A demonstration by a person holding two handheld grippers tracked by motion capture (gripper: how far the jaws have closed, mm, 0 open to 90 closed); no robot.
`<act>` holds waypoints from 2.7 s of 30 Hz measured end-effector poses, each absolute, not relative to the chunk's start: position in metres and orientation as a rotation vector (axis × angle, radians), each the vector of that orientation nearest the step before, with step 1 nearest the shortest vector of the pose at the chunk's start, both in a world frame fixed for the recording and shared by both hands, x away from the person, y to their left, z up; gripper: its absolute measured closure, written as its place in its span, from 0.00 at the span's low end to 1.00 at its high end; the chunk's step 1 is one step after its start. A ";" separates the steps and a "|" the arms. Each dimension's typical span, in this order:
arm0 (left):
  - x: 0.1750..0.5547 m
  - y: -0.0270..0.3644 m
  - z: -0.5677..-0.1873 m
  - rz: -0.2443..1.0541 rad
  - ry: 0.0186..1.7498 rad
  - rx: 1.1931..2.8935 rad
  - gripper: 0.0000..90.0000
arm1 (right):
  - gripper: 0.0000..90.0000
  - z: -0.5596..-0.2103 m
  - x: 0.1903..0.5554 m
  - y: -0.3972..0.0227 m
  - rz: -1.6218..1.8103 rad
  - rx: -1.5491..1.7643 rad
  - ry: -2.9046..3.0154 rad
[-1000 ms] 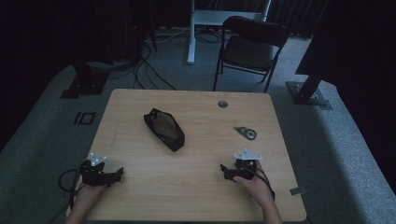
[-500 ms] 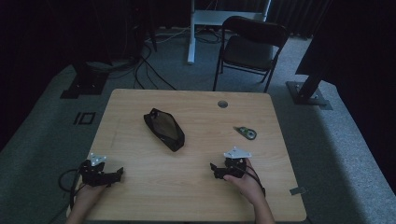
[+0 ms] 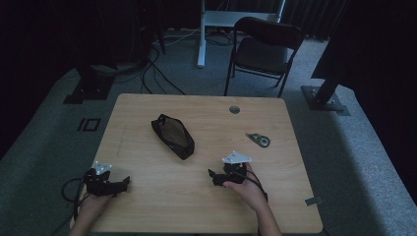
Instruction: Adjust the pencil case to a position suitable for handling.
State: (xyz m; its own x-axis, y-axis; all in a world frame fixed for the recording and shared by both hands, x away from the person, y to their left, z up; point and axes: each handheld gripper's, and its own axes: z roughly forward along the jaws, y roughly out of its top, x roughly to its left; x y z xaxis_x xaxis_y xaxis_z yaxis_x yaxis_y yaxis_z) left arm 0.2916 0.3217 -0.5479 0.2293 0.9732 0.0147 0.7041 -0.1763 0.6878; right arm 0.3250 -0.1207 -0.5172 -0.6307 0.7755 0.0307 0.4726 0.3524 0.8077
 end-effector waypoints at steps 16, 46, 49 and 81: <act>0.292 0.321 -0.548 0.629 1.537 1.946 0.00 | 0.21 -0.518 0.339 -0.087 1.193 1.039 2.304; 0.292 0.322 -0.548 0.629 1.536 1.949 0.00 | 0.56 -0.516 0.364 -0.040 1.279 1.038 2.220; 0.292 0.322 -0.548 0.629 1.536 1.949 0.00 | 0.58 -0.517 0.368 -0.036 1.268 1.016 2.233; 0.292 0.322 -0.548 0.629 1.536 1.949 0.00 | 0.81 -0.528 0.368 -0.045 1.243 1.041 2.213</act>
State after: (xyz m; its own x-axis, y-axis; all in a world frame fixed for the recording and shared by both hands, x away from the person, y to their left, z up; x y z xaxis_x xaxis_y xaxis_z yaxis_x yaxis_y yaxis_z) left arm 0.2917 0.3215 -0.5480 0.2284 0.9735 0.0135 0.7036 -0.1746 0.6888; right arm 0.3679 -0.0451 -0.5280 -0.6450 0.7640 0.0178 0.4125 0.3284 0.8497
